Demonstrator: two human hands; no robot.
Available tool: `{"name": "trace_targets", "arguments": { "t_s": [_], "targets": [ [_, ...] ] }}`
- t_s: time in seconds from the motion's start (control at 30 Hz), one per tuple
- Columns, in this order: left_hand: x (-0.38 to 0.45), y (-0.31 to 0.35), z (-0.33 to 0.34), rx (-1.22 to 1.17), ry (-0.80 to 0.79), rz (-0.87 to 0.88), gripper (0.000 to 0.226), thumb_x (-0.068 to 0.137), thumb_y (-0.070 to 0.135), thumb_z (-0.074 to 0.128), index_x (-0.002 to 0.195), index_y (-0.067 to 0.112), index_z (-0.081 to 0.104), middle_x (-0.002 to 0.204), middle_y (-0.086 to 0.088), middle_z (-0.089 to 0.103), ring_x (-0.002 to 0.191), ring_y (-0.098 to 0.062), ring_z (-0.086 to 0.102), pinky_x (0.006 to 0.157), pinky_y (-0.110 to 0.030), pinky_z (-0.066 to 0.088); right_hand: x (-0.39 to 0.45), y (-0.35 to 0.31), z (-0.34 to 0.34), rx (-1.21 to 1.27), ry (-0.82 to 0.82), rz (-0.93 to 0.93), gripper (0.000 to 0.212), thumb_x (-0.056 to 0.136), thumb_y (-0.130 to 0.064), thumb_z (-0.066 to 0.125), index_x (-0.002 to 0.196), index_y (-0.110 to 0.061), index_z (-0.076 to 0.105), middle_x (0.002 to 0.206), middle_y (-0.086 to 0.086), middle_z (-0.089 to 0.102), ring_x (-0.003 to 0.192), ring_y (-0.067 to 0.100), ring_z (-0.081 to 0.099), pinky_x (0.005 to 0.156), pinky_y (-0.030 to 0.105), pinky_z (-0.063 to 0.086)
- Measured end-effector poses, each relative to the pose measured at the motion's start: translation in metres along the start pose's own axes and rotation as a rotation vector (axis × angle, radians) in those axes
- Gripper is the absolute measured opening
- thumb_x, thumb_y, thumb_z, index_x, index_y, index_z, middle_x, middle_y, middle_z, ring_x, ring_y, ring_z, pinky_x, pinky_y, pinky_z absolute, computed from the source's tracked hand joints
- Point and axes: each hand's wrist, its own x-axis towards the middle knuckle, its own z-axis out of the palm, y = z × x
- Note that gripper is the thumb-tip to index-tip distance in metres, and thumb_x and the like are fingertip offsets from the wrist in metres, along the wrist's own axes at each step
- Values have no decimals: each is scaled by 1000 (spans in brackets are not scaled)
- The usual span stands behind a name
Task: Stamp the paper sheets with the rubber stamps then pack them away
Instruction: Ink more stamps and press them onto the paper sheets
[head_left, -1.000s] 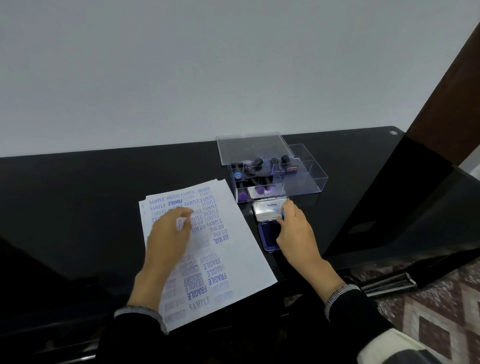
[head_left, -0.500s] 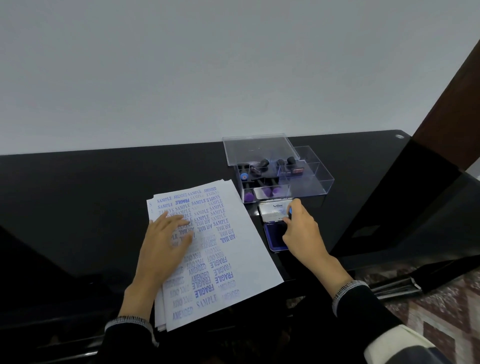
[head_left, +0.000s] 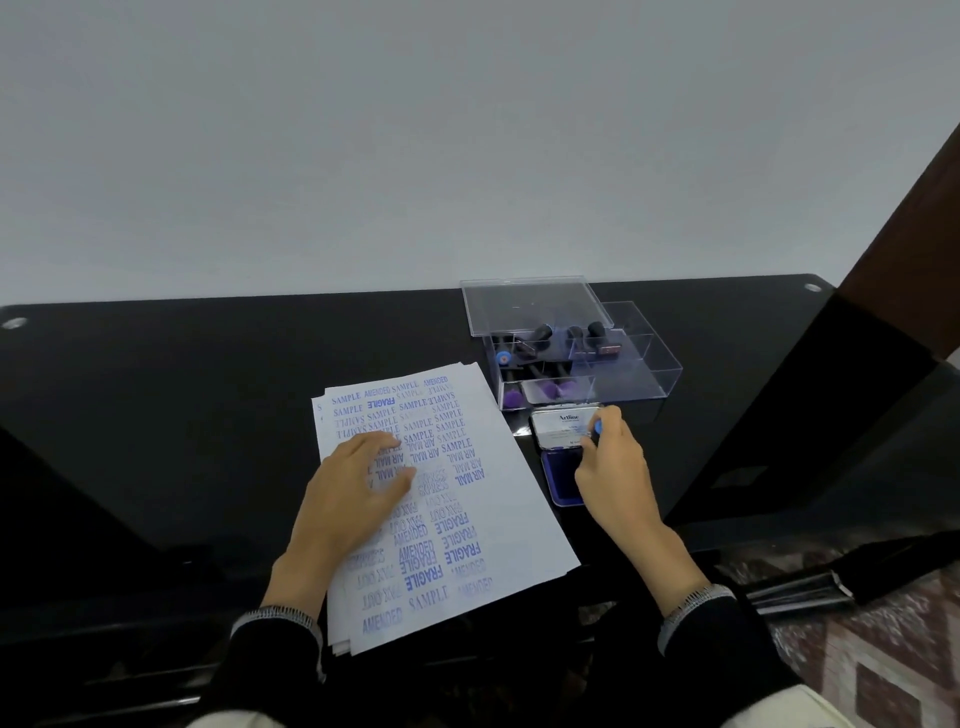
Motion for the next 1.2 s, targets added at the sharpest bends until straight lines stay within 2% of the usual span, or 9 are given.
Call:
{"name": "trace_targets", "arguments": {
  "t_s": [0.13,0.2,0.3,0.47,0.6,0.67,0.83,1.1,1.2],
  "targets": [
    [0,-1,1,15,-6,4,41,85,49,63,121,31,57,125,22,51,114,0,49,96,-26,41,-17,-30,10,318,11,-14,9,97,-9,47,92,-14,42,77,6,52,62,17,48,53,17,42],
    [0,-2,0,19,-18,2,42,84,50,63,122,32,56,126,22,51,115,0,49,99,-28,42,-25,-45,17,430,-66,-2,4,99,-15,44,100,-17,42,78,2,54,65,14,48,54,14,39],
    [0,-3,1,17,-17,1,43,84,51,63,122,32,57,127,22,50,115,2,48,99,-29,43,-32,-55,28,482,-141,-29,13,98,-15,45,107,-23,40,86,-4,58,74,10,55,60,12,40],
    [1,-3,0,-13,-2,-22,44,83,49,67,122,30,60,128,22,51,115,5,46,99,-24,39,-34,-51,40,292,-268,-125,12,98,-21,47,99,-31,40,97,4,56,75,9,51,62,17,40],
    [1,-2,0,-11,-1,-25,46,83,48,67,124,29,60,130,19,52,119,1,47,102,-24,37,-34,-53,40,205,-334,-181,15,99,-14,43,107,-27,43,100,-1,52,88,-14,52,67,12,42],
    [1,-2,0,-12,3,-23,46,83,48,68,124,27,60,131,19,52,120,1,47,101,-23,36,-35,-53,42,176,-342,-197,19,100,-14,43,115,-25,43,100,-2,50,91,-11,52,65,12,42],
    [1,-5,2,-11,7,-22,46,83,49,68,123,28,61,130,18,53,120,0,48,101,-23,35,-36,-52,50,108,-336,-227,20,100,-15,41,117,-25,42,98,0,49,103,10,59,67,28,43],
    [2,-6,3,12,7,-9,47,83,50,67,123,28,61,131,18,53,121,0,47,99,-21,33,-38,-55,50,56,-307,-251,23,99,-12,40,120,-22,41,103,3,50,107,9,59,72,35,49],
    [1,-7,3,9,14,-7,46,83,50,67,123,28,61,130,19,53,121,-1,47,100,-24,35,-38,-55,52,6,-295,-271,23,98,-12,41,118,-24,38,101,4,51,104,17,61,70,39,51]
  ]
}}
